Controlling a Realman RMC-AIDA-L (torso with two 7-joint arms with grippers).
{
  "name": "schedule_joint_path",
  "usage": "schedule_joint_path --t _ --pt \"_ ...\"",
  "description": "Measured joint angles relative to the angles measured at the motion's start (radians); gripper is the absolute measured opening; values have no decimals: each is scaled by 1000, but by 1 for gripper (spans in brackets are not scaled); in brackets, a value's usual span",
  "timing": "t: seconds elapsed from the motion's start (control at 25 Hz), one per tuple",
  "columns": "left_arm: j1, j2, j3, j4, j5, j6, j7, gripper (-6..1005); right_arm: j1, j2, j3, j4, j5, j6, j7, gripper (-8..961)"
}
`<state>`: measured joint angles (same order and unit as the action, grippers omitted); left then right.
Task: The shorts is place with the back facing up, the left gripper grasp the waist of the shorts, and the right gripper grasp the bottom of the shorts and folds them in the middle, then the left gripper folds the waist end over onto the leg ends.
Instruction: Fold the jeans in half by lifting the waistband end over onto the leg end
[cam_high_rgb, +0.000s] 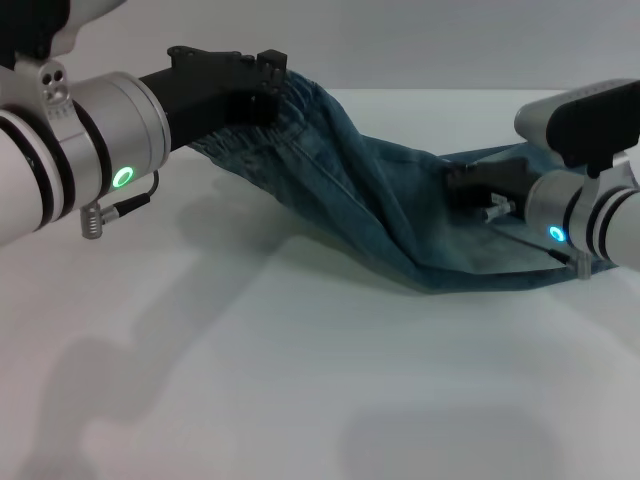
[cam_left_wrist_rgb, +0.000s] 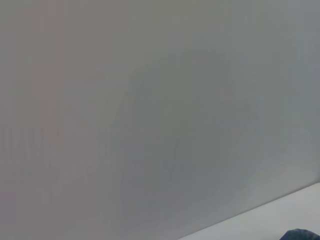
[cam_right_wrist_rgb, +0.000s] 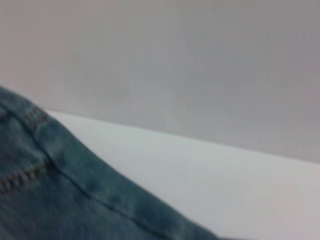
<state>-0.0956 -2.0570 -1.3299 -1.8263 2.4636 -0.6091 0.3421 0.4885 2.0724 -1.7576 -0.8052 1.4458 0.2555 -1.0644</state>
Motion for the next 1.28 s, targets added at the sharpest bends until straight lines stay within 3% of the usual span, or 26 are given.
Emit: schedule_joint_path --t 0.44,0.76,0.96,1.08,1.28 --pt "-16 -1 14 -21 -1 17 0 13 25 10 -158 -56 80 4 31 -2" --pt "-26 -2 21 -50 -2 39 18 14 93 15 -242 -45 144 -3 34 -2" --pt "-27 -2 29 -52 -3 45 22 15 119 17 -245 -25 149 -5 35 -2" --pt "-27 -2 32 -52 -3 48 23 15 94 14 -241 -46 156 -6 36 -2" --pt "-7 0 -21 -13 5 43 24 16 -8 4 -187 -90 132 -29 18 -2"
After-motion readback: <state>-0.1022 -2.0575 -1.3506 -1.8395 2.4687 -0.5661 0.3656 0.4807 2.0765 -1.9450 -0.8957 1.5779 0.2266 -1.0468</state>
